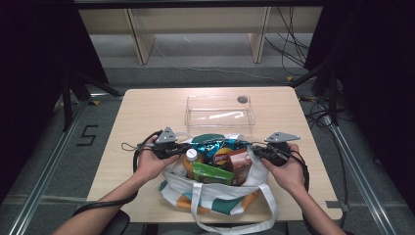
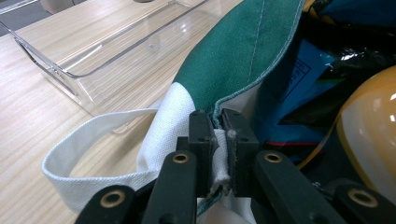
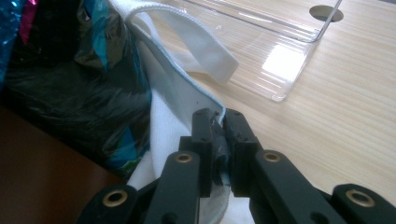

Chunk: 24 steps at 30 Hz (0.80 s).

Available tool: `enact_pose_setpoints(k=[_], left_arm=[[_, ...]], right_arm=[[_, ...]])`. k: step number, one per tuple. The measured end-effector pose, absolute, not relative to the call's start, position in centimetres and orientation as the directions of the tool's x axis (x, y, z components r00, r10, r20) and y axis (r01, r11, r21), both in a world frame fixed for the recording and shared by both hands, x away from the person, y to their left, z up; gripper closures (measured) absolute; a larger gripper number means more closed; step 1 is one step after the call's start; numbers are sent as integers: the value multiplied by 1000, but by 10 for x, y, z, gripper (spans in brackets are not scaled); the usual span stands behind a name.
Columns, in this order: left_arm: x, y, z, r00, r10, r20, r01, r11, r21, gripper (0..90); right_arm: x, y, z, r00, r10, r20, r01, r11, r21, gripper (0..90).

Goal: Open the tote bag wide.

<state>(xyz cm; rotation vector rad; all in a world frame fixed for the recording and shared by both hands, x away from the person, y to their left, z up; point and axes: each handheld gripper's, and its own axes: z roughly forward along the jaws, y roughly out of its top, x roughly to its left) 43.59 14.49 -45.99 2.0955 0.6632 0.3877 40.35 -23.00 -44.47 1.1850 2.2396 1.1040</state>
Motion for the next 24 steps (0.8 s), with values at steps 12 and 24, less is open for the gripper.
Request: enact_pose_setpoints(k=[12,24], left_arm=[[428,149,-456,793,610,-2,298,-385,874,767],[411,164,-433,735,677,-46,291,-254,922,464]], right_arm=[[397,-237,-437,-564,824,60,512,291,808,658],[380,-248,-409,-545,830,119,446,167,879,503]])
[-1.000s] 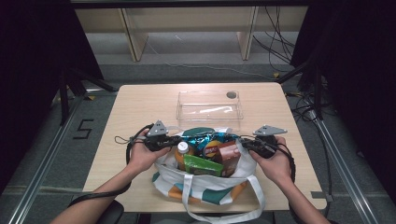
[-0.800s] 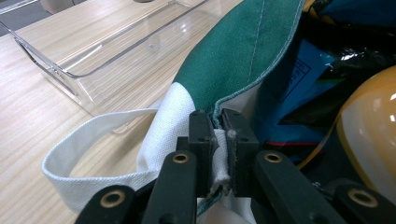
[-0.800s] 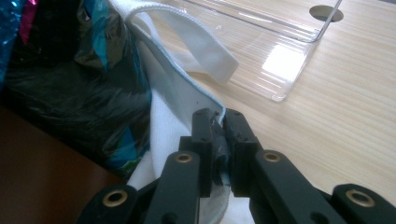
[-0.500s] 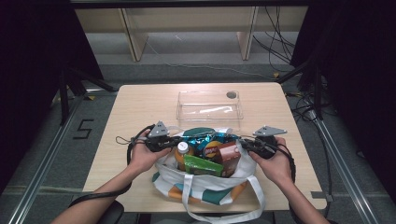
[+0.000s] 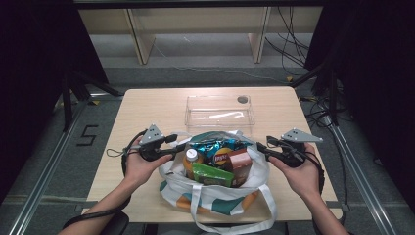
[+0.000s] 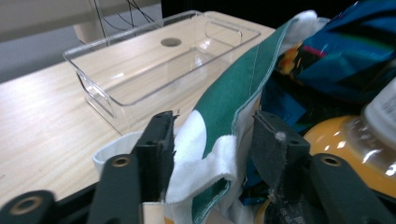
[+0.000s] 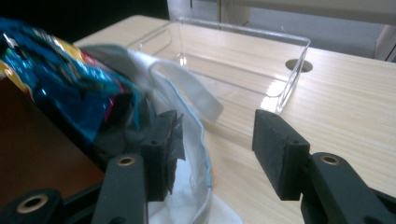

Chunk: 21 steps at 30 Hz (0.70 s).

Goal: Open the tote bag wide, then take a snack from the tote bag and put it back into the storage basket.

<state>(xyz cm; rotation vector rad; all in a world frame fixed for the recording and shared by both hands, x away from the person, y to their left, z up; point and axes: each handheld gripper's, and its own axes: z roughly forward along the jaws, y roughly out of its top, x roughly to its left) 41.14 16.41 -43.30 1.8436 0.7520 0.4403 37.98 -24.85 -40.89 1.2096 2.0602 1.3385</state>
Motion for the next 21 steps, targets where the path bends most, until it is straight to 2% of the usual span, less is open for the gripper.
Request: enact_pose_setpoints(k=[3,4,6,13,16,18,21], left_arm=[[411,165,-433,726,686,-52,299,-246,922,422],[411,165,-433,719,692,-58,304,-239,922,415],[411,167,-433,710,701,-63,308,-229,923,396],[412,169,-432,702,710,-60,306,-224,925,384],[413,168,-431,701,710,-65,308,-218,926,377],[412,169,-430,702,709,-63,306,-220,926,372],[412,169,-431,698,713,-68,313,-217,925,366]], right_arm=[[380,-251,-403,-556,827,89,406,177,897,490],[379,-249,-402,-553,824,119,413,148,899,490],[380,-250,-399,-558,822,113,401,148,904,490],[378,-250,-397,-559,823,99,381,149,913,492],[374,-249,-391,-550,825,131,397,120,910,492],[375,-249,-389,-567,817,105,362,132,923,491],[372,-247,-386,-571,815,105,359,133,924,489]])
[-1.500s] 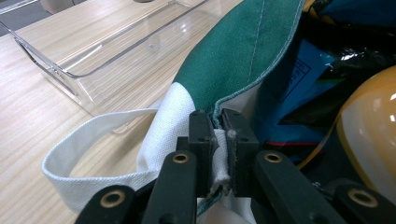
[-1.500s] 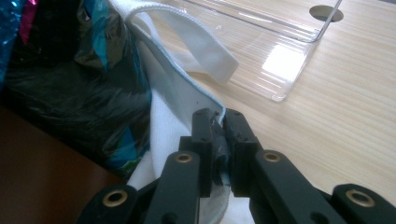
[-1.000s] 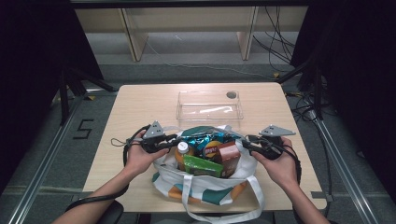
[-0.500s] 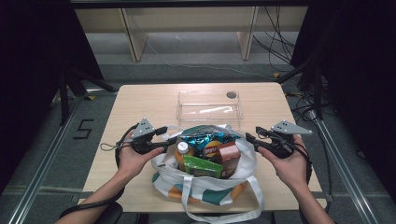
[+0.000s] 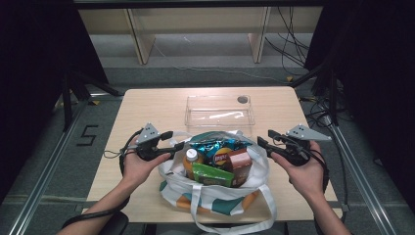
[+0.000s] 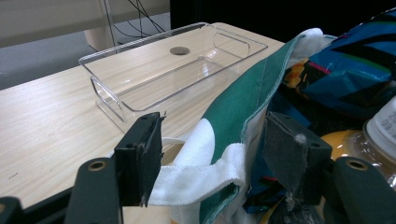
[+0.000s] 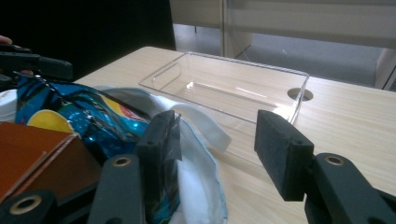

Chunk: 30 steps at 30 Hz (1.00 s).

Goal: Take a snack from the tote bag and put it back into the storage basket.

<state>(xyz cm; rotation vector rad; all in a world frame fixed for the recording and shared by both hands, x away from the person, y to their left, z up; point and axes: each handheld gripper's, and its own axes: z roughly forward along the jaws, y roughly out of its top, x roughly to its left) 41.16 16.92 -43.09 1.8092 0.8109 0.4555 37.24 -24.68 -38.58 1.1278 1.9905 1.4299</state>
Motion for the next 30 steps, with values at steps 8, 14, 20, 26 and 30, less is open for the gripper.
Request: enact_pose_setpoints(k=[8,14,20,26,30], left_arm=[[413,167,-429,699,712,-65,312,-221,924,368],[413,167,-431,706,704,-72,312,-218,925,368],[414,167,-430,702,709,-67,312,-221,924,367],[414,167,-430,700,711,-67,310,-218,925,366],[414,168,-430,698,713,-68,311,-216,926,365]], right_arm=[[364,-237,-378,-596,791,140,354,102,930,478],[363,-232,-370,-620,776,115,322,118,939,478],[358,-227,-362,-637,761,122,315,112,943,486],[360,-214,-366,-691,713,121,323,154,934,521],[366,-208,-365,-707,698,113,342,198,919,554]])
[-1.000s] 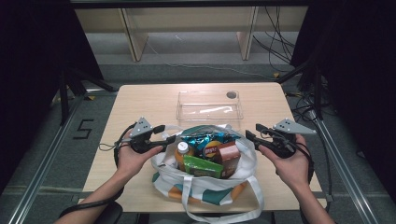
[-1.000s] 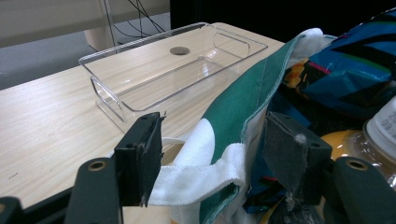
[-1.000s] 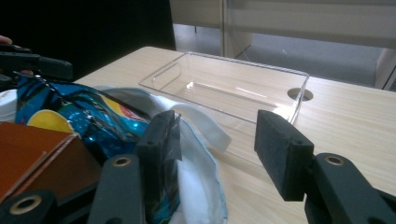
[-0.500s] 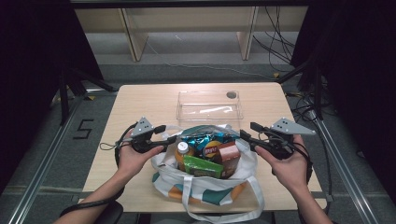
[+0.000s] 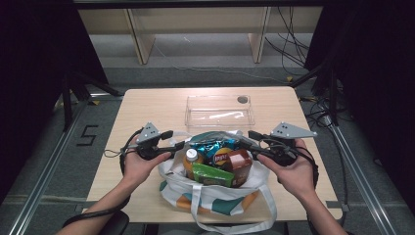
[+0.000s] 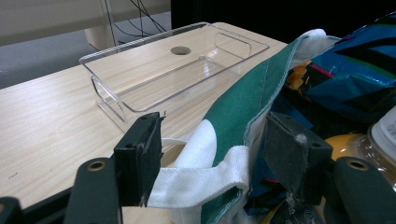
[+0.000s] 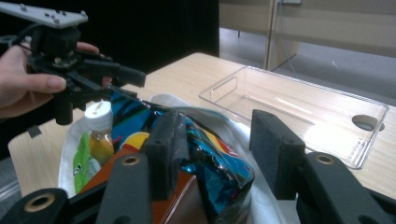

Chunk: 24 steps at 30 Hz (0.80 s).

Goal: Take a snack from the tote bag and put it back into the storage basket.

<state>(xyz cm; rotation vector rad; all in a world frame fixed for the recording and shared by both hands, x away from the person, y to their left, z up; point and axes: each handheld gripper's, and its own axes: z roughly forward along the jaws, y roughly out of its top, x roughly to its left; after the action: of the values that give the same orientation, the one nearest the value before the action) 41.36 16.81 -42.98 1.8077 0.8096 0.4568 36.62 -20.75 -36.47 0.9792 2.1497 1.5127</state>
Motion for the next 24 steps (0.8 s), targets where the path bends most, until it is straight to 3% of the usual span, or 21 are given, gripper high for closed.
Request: enact_pose_setpoints(k=[11,24], left_arm=[[414,168,-430,697,713,-68,307,-211,928,359],[415,168,-431,700,711,-69,306,-211,928,358]], right_arm=[[388,-210,-376,-711,686,157,388,196,901,568],[399,-204,-383,-723,674,152,408,239,881,700]])
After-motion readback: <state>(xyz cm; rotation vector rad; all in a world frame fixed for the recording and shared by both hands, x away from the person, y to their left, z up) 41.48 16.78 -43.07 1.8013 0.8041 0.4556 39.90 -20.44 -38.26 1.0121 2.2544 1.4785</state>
